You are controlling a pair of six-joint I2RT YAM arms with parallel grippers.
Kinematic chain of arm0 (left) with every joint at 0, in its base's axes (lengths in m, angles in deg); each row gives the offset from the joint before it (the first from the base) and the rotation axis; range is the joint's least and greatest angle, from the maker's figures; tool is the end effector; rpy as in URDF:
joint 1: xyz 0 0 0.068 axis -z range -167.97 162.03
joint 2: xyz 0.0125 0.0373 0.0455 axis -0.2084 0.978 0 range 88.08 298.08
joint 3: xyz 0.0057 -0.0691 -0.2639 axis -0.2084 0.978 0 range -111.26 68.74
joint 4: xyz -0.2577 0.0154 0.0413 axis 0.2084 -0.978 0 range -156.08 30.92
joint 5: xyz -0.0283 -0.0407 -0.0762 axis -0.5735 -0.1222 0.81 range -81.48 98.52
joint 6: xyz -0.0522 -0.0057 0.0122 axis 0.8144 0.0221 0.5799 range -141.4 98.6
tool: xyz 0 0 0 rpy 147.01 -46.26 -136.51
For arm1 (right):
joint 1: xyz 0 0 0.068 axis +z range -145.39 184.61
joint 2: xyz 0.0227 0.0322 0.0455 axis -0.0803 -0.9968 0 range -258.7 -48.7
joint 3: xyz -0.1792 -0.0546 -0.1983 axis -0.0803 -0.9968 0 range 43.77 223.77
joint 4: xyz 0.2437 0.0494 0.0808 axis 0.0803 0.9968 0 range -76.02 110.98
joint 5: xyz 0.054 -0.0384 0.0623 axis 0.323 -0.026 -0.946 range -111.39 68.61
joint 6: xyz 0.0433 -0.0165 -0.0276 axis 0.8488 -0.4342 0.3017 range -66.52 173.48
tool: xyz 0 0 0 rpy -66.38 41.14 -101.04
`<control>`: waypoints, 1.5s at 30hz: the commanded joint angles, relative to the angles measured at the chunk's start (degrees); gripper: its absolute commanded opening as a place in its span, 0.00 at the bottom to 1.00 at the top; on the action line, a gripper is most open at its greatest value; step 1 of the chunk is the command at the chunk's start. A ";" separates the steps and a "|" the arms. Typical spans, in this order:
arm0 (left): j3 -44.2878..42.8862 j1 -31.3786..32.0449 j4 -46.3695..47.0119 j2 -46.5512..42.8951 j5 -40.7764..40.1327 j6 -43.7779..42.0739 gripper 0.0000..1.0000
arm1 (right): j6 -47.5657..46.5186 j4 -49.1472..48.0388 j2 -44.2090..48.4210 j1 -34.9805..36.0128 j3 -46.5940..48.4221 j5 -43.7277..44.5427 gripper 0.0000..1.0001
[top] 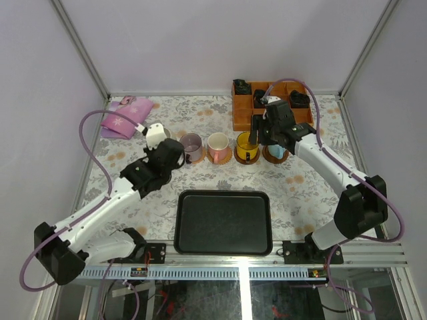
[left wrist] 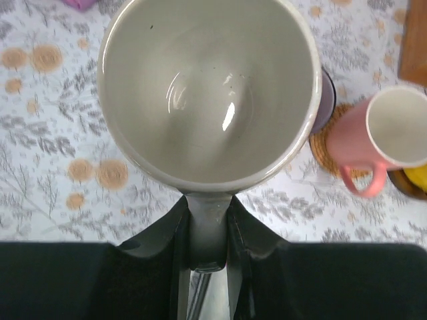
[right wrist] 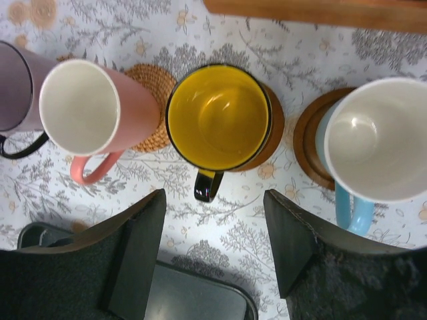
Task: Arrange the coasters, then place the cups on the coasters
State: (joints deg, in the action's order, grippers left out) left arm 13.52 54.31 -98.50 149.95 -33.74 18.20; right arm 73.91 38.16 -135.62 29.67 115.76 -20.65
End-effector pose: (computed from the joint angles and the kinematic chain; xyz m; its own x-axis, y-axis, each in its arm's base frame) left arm 0.1754 -0.1272 0.3053 -0.5079 -0.1758 -0.8433 -0.2220 0.9726 -0.0691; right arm 0.3110 0.1449 0.3027 -0.6802 0.0671 -0.7300 -0.1891 0.9460 0.2632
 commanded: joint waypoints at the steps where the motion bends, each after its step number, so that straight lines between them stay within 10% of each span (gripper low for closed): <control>1: -0.86 -7.57 20.55 2.81 3.91 -14.08 0.00 | -1.52 -2.91 -1.72 -0.47 5.36 3.80 0.67; 16: -1.11 -30.51 30.82 17.57 33.42 -31.74 0.00 | 0.15 -5.90 -2.64 -7.20 6.03 5.00 0.67; 45: 8.11 -32.60 34.82 22.22 37.30 -31.30 0.00 | 1.45 -6.38 -0.94 -8.16 -0.59 2.37 0.66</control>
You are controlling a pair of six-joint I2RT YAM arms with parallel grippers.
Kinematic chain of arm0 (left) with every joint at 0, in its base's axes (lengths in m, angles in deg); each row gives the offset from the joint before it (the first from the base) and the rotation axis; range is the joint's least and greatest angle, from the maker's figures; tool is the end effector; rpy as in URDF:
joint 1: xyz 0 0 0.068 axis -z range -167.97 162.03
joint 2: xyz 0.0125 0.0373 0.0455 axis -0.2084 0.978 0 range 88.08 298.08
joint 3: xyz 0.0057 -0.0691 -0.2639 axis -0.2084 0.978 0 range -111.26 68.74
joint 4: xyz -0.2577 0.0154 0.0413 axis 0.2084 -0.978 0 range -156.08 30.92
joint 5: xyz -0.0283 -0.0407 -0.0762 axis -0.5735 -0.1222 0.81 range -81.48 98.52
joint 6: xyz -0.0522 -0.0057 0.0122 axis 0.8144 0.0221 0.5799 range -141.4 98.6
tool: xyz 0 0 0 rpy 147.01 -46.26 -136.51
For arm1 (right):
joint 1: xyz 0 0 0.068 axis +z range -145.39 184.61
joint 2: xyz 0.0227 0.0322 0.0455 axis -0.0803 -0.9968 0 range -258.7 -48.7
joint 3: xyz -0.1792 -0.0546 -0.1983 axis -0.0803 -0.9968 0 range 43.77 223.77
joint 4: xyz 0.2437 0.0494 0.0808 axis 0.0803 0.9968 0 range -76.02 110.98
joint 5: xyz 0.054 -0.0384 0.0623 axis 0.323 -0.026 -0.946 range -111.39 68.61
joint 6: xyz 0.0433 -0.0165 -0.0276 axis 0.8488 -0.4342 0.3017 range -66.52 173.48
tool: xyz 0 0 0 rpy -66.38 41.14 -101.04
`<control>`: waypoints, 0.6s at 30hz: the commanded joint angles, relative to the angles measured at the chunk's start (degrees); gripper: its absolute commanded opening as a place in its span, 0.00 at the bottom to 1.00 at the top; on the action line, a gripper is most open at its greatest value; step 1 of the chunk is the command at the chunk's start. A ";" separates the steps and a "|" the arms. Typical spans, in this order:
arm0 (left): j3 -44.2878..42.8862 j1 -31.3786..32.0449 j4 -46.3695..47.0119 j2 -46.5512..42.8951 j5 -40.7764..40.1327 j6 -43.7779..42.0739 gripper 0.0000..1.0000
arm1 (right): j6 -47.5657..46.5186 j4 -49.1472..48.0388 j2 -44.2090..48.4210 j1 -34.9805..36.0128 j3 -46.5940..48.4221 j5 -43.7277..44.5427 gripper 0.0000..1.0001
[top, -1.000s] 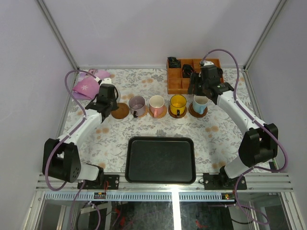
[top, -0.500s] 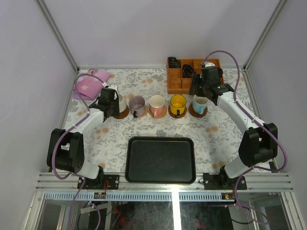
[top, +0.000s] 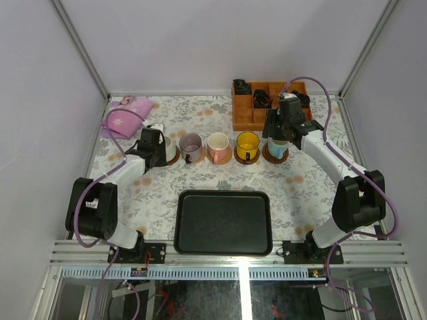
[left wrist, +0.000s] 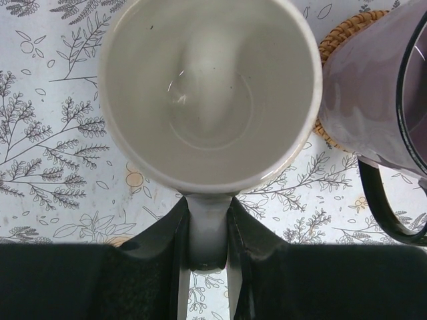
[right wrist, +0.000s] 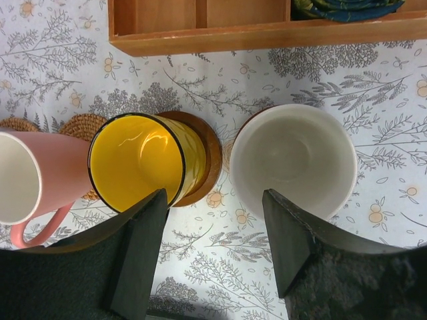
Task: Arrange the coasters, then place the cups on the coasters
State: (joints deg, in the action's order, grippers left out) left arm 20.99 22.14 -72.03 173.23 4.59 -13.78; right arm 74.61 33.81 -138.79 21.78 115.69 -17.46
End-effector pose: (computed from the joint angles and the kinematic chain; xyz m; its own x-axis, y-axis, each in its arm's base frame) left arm 0.2944 -0.0500 0.1912 -0.7688 0.0027 -0.6395 0.0304 0.9990 -0.0323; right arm 0.3430 0.1034 0.2906 -0.6363 0.1797 -0.7502 -0.0147 0.9695 0.2447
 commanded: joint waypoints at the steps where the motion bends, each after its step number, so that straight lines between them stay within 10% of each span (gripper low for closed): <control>1: 0.86 -0.44 8.94 -1.04 -1.34 0.79 0.00 | 0.86 -2.08 2.26 -0.28 -0.70 -0.98 0.66; 18: 0.63 -0.44 11.91 2.30 -2.36 -0.91 0.00 | 1.27 -1.91 1.62 -0.26 -1.37 -2.60 0.66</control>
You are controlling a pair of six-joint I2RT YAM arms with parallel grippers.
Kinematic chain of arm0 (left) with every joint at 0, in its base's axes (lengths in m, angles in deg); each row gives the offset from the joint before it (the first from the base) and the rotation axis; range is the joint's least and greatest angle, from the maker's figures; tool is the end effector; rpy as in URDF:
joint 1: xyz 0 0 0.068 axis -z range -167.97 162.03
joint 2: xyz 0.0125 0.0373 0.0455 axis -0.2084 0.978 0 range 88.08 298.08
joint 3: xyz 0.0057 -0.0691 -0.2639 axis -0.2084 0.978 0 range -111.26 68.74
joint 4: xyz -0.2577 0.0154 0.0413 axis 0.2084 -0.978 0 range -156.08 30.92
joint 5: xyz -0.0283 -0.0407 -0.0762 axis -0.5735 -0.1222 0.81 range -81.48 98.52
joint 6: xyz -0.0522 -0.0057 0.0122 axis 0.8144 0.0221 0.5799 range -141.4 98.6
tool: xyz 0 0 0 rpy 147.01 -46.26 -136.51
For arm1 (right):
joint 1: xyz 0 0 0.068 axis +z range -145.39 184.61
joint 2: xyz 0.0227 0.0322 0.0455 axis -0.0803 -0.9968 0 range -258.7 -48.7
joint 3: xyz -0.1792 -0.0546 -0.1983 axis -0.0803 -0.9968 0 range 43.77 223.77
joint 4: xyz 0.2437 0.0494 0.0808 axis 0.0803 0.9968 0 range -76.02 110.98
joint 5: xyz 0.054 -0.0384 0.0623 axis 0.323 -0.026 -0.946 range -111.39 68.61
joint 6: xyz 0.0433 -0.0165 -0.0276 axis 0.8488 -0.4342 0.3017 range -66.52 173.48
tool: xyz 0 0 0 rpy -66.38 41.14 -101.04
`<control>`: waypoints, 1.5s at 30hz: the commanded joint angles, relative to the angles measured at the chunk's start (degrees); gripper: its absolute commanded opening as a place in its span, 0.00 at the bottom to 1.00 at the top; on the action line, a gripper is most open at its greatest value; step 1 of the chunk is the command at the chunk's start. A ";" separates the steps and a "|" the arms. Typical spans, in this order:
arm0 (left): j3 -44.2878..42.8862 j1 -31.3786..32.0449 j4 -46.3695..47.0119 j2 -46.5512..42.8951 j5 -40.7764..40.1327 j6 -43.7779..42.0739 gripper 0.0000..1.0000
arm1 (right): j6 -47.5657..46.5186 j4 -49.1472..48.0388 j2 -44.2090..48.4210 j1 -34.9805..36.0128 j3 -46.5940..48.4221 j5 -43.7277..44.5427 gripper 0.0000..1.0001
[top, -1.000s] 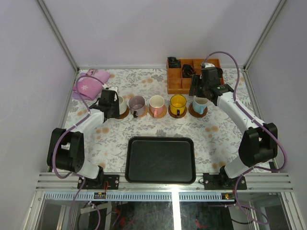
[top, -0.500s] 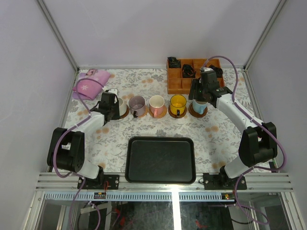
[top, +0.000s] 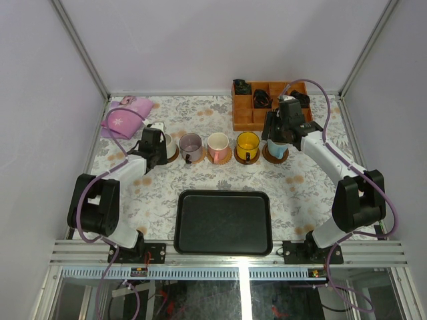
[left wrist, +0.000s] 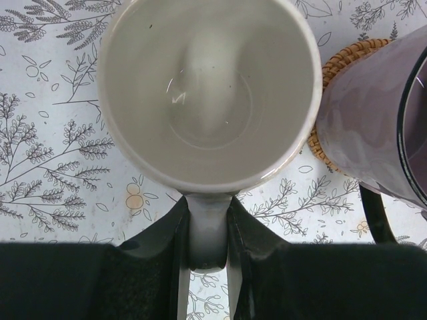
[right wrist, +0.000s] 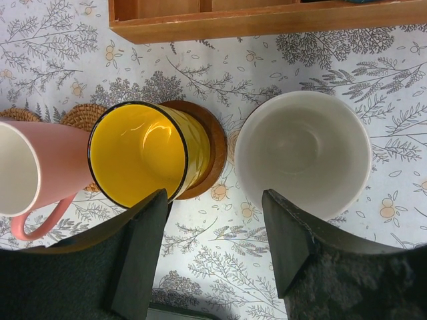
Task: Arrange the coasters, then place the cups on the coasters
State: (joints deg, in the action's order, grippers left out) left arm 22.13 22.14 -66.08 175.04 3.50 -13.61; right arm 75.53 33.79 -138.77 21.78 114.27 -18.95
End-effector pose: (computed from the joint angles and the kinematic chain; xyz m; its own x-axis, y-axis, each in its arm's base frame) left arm 0.3014 -0.0506 0.1838 -0.7332 -0.0064 -0.6800 0.0173 0.9995 -0.0281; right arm 0.3406 0.1037 0.2824 -0.6608 0.1883 -0.7265 -0.0168 0.9641 0.2651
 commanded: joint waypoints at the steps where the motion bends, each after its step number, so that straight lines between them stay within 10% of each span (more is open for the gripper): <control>1: -0.57 -0.42 5.84 0.55 -1.38 -1.19 0.00 | 0.37 -1.88 1.44 -0.26 0.12 -1.25 0.66; 13: -1.59 -0.44 3.40 0.77 -4.23 -2.84 0.18 | 0.28 -2.15 -0.34 -0.25 0.89 -2.51 0.65; 20: -2.05 -0.45 2.03 0.15 -4.50 -2.59 0.44 | 0.32 -2.36 -1.11 -0.21 1.35 -2.92 0.65; 45: -1.98 -0.46 -8.11 -4.80 -8.27 -2.17 0.47 | 1.16 -2.72 -1.86 -0.28 1.75 -5.07 0.65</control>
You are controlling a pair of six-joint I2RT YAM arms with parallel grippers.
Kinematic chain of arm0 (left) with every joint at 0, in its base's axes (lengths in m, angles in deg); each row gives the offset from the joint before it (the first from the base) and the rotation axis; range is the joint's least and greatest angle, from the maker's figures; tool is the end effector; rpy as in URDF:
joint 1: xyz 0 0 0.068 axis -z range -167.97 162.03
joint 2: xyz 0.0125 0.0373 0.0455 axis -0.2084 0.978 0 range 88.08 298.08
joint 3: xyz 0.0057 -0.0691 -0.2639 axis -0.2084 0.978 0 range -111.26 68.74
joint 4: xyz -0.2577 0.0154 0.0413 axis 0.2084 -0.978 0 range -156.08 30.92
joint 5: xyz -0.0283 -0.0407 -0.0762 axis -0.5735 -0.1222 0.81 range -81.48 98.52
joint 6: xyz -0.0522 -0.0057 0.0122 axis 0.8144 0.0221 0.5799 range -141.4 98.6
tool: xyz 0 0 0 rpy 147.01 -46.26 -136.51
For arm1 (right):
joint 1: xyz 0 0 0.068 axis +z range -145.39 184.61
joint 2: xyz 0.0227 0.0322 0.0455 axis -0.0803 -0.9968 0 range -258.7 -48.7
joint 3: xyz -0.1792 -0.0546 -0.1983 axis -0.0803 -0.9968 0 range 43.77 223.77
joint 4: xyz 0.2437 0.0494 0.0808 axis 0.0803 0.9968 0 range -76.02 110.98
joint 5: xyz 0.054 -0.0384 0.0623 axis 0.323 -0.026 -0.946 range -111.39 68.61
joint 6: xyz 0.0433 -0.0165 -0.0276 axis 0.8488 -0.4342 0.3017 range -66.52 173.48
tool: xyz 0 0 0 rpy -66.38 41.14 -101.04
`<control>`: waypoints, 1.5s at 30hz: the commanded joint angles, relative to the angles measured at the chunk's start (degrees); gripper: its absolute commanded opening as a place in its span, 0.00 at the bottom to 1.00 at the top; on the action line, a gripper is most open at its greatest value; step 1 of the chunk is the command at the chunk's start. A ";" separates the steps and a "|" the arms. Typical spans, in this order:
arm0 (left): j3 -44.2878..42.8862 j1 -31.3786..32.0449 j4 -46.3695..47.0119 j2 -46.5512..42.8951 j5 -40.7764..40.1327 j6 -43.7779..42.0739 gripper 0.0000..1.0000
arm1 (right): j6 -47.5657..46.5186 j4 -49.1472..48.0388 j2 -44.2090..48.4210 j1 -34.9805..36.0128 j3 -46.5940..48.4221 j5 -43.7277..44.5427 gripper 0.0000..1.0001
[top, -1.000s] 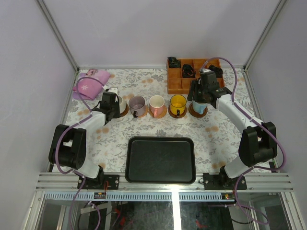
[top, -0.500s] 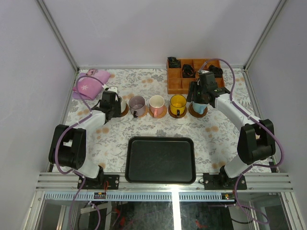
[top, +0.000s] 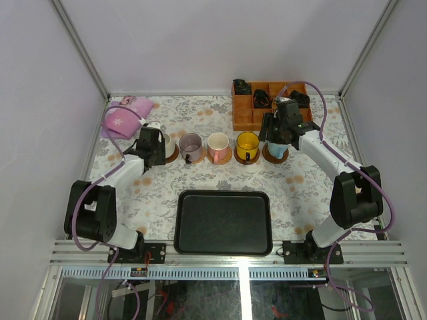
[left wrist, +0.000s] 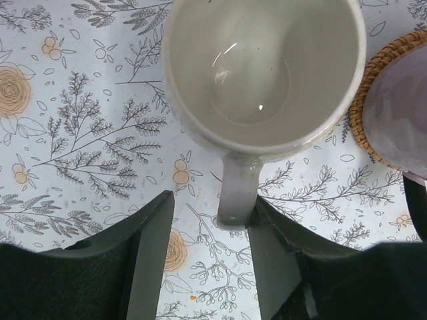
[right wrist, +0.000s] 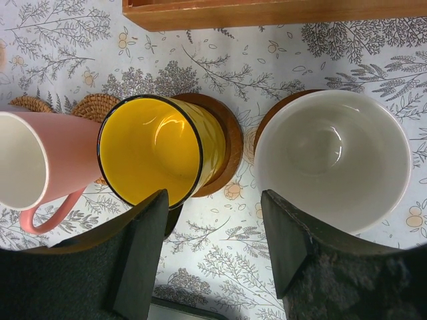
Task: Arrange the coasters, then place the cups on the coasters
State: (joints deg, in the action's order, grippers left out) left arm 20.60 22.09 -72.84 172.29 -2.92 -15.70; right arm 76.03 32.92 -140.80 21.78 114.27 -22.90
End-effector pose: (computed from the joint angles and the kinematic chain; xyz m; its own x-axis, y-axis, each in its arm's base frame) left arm 0.2936 -0.0449 0.1973 -0.7531 0.0348 -0.6569 -0.0297 0.9958 0.0867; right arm 0.3464 0.1080 0.2716 -0.6941 0.1867 -0.6953 -0.0522 0.9502 0.3072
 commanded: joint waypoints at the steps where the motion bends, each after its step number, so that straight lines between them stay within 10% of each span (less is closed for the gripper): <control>1: -0.27 -0.40 -1.50 -2.27 -2.04 -0.13 0.47 | 0.72 -1.88 0.16 -0.25 1.61 -1.18 0.65; 12: -1.19 -0.41 -4.00 -7.03 0.53 1.05 0.56 | 0.75 -1.41 2.11 -0.24 1.41 -0.33 0.65; 22: -10.81 -0.40 -8.72 -13.46 -4.02 7.72 0.99 | -2.48 -1.00 7.13 -1.38 2.11 11.06 0.73; 36: -18.78 -3.44 -13.89 -14.23 -32.24 19.27 1.00 | -1.21 2.20 20.48 -12.34 -3.96 22.53 0.88; 45: -18.73 -11.27 -14.30 -14.65 -23.24 25.39 1.00 | -2.02 7.27 32.07 -12.34 -7.85 29.76 0.96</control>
State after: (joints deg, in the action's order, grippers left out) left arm 1.76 12.48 -87.64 158.60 -27.88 5.85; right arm 74.85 37.92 -112.06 9.12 107.54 0.37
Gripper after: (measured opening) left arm 0.996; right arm 0.947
